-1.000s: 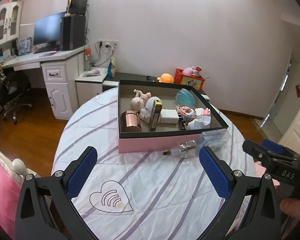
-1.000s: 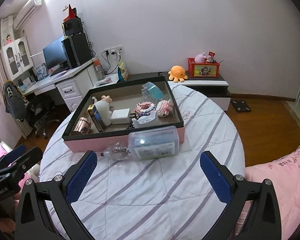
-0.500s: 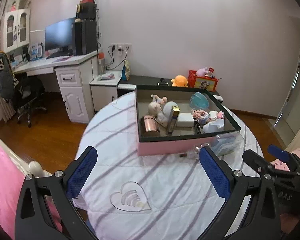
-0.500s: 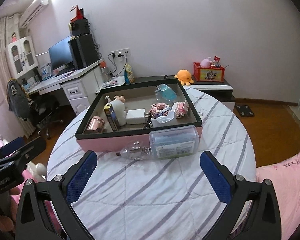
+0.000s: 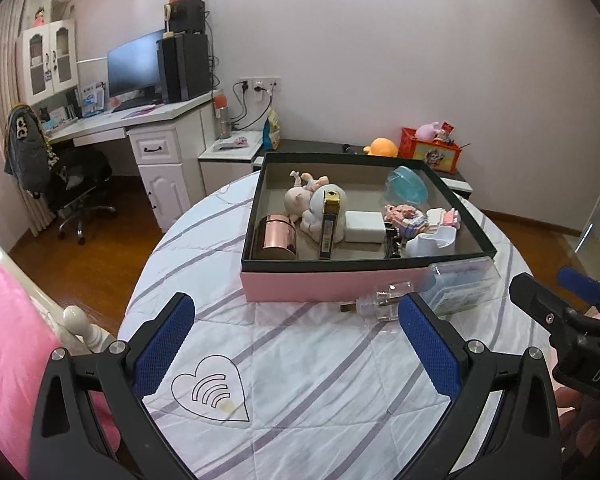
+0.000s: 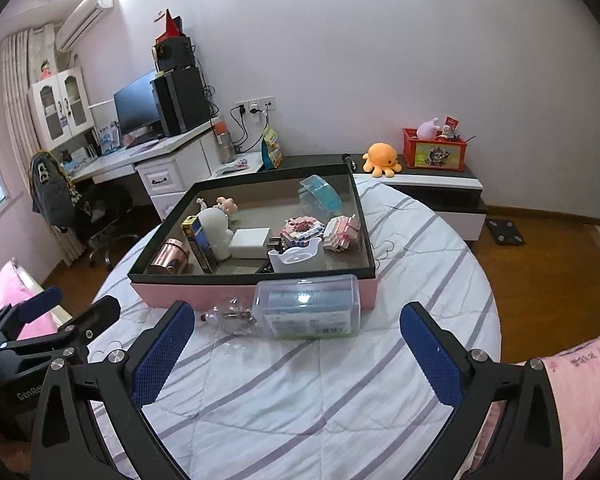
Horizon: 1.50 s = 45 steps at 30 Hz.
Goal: Organize rigid objects
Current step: 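Lift both open tools up and away from the pink box, then grasp the clear glass bottle with the left tool while the right tool grasps the clear plastic case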
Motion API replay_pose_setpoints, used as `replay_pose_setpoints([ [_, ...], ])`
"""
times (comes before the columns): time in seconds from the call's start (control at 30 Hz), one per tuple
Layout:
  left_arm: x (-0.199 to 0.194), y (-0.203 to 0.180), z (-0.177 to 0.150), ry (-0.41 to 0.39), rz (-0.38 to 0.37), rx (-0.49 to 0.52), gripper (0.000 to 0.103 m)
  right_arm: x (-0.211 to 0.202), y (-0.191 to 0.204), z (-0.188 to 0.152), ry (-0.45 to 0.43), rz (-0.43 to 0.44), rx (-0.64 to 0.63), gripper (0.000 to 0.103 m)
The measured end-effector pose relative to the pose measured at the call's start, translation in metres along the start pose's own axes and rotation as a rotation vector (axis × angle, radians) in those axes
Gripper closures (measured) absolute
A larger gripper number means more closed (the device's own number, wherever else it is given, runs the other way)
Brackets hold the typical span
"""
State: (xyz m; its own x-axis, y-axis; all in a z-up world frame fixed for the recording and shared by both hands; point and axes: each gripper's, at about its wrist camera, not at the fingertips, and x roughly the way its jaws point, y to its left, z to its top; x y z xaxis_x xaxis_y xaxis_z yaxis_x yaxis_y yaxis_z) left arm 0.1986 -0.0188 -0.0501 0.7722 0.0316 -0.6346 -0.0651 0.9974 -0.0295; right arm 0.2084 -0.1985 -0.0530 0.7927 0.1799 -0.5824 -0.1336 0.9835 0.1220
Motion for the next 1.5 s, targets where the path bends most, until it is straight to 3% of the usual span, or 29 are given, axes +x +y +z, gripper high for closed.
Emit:
replay_pose_setpoints([
  [0.17,0.005,0.001,0.004,-0.003,-0.024,-0.031,0.000,0.001,-0.002,0.004,0.010,-0.023,-0.023,0.000],
  [0.33,0.013,-0.004,-0.001,0.003,-0.058,0.012,0.000,0.008,-0.002,-0.004,0.030,-0.067,-0.003,0.000],
  [0.63,0.043,0.004,-0.015,0.063,-0.102,0.045,0.000,0.049,0.000,-0.023,0.108,-0.110,0.027,0.000],
  [0.9,0.064,0.018,-0.024,0.111,-0.082,0.008,0.000,0.088,-0.003,-0.023,0.147,-0.103,0.020,0.000],
  [1.1,0.078,0.008,-0.027,0.143,-0.083,0.018,0.000,0.110,-0.013,-0.023,0.158,-0.064,0.044,0.000],
  [1.17,0.083,0.002,-0.027,0.152,-0.088,0.024,0.000,0.114,-0.017,-0.022,0.161,-0.035,0.061,0.005],
  [1.33,0.090,-0.009,-0.028,0.167,-0.097,0.024,0.000,0.111,-0.021,-0.022,0.154,0.000,0.066,0.007],
  [1.5,0.095,-0.024,-0.028,0.183,-0.142,0.022,0.000,0.091,-0.032,-0.017,0.129,-0.034,0.067,0.007],
])
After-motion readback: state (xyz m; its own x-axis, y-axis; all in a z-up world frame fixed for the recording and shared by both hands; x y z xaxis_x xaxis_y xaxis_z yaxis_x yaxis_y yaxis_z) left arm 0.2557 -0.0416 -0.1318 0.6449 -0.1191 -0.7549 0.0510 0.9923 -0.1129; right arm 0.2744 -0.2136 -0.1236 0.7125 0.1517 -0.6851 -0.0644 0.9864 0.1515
